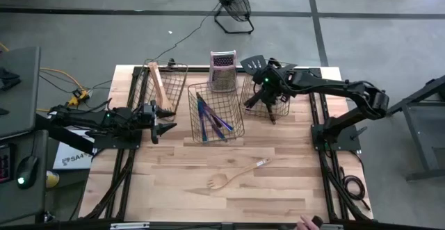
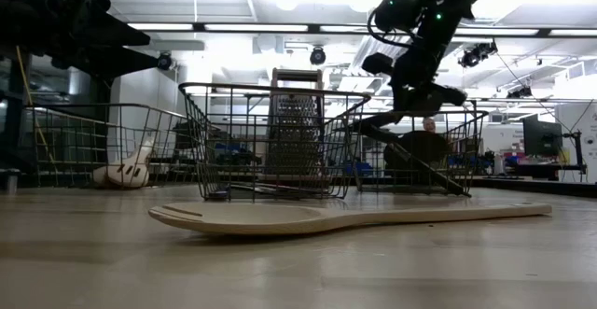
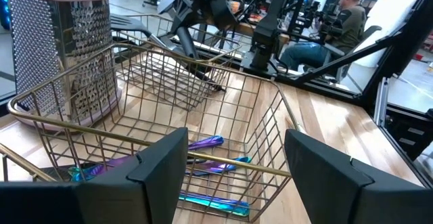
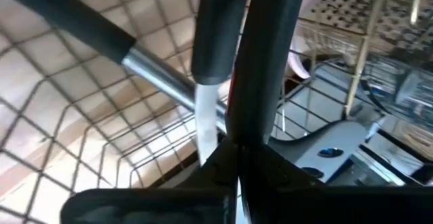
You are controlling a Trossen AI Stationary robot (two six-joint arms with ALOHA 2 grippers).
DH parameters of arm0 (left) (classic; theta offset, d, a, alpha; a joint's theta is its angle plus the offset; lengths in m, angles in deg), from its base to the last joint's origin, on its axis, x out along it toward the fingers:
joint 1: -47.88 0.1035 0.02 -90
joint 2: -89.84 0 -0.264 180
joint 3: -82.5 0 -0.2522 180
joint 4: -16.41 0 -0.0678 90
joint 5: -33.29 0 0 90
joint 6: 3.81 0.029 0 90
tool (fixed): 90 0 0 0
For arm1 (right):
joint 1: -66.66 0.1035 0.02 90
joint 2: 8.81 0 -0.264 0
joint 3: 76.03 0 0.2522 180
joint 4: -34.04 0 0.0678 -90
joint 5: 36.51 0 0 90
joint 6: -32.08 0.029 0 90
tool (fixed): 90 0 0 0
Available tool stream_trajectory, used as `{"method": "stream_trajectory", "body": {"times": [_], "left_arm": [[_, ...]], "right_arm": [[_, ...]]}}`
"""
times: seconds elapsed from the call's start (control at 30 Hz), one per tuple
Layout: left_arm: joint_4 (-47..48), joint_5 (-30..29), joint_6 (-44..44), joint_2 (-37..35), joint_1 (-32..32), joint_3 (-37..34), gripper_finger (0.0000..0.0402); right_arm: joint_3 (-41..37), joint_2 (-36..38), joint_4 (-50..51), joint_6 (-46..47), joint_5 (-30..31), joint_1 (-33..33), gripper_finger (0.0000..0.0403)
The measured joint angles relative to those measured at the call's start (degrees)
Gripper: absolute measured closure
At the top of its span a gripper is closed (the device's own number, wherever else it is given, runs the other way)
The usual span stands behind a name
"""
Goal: Pick & Place Kitchen Items
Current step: Put the black spatula into the into the right wire basket, then put the brown serving spoon into the left wire basket
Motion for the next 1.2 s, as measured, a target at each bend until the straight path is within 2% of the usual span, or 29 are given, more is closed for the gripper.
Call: {"method": "stream_trajectory", "body": {"times": [0.53, 0.73, 0.93, 1.2], "left_arm": [[-0.02, -0.01, -0.02, 0.0, -0.01, 0.0, 0.0158], [-0.01, -0.01, -0.01, 0.0, -0.02, 0.0, 0.0158], [0.0, 0.0, -0.01, 0.0, 0.0, 0.0, 0.0158], [-0.02, -0.02, -0.01, 0.0, -0.01, 0.0, 0.0158]], "right_arm": [[-0.71, 0.01, -1.94, -1.05, -11.04, -3.83, 0.0399], [-0.71, -0.09, -1.93, -1.05, -15.27, -4.72, 0.0388], [-0.71, -0.17, -1.94, 0.55, -17.06, -5.1, 0.036], [-0.71, -0.17, -2.41, 6.18, -15.59, -5.63, 0.0292]]}}
